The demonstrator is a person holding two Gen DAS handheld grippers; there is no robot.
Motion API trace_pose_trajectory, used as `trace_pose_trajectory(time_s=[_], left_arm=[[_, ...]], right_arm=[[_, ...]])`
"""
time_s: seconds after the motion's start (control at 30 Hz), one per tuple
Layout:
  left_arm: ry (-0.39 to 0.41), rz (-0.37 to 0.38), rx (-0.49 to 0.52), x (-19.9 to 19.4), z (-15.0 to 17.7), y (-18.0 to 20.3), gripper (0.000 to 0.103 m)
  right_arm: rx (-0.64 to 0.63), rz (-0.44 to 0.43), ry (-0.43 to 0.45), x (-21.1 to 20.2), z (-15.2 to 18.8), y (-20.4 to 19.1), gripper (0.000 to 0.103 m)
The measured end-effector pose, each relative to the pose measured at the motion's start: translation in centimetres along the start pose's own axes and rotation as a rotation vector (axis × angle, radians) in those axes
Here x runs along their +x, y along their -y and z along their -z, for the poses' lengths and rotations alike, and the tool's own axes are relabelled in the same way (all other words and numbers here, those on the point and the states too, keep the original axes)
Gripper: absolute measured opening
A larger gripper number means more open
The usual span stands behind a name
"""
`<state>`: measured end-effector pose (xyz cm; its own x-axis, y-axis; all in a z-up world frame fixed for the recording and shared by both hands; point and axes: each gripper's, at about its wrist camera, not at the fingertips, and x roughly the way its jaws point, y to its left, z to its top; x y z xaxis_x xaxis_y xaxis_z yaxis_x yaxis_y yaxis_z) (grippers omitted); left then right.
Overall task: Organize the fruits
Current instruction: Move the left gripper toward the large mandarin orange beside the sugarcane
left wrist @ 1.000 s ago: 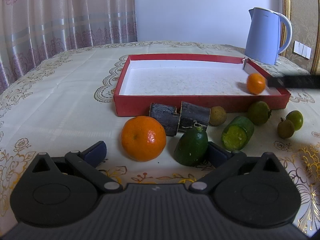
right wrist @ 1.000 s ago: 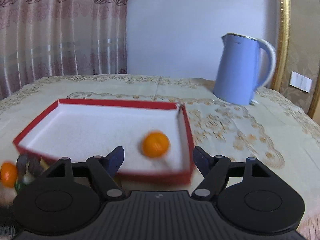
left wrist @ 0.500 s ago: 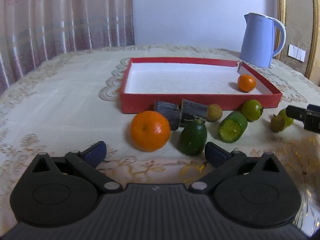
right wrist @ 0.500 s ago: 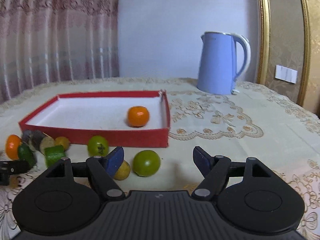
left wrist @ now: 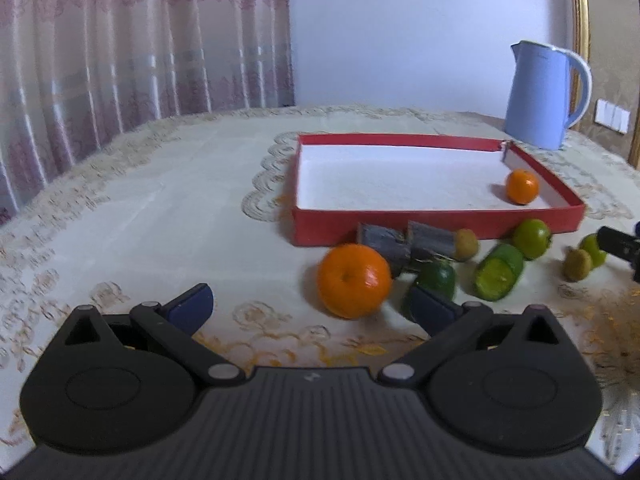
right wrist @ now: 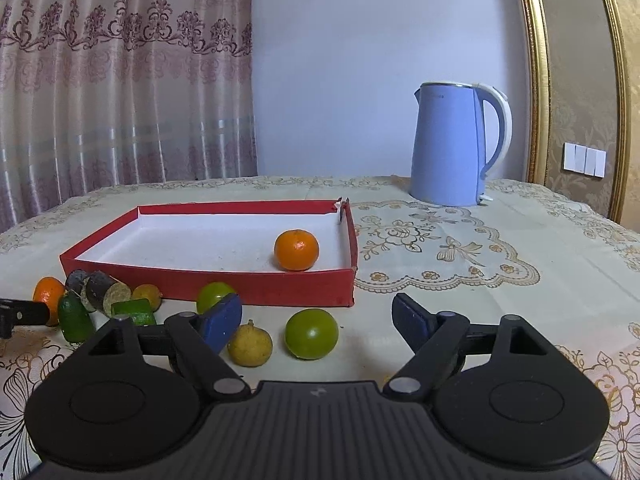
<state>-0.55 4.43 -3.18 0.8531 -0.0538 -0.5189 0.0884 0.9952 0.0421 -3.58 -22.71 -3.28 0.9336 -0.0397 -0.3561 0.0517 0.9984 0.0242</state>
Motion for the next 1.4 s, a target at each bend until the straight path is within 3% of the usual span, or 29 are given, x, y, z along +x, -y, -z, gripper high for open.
trace_pose_trajectory(time_s=[0.2,0.6,1.4], left_arm=[[-0.031,-0.036,0.028,1.6,-0.5,0.4,0.103],[-0.086,0.001,-0.026,3.9,-1.0,-0.2,0.103],[-0.075,0.015,-0.045,4.3,-0.8,-0.3,0.103]], right_arm=[[0.001,0.007,-0.005,0.0,0.0,0.0,0.083],[0.001,0.025,-0.002,0.0,0.0,-0.1,0.086],[-0.011,0.041,-0.008,0.0,-0.1,-0.2,0.093]])
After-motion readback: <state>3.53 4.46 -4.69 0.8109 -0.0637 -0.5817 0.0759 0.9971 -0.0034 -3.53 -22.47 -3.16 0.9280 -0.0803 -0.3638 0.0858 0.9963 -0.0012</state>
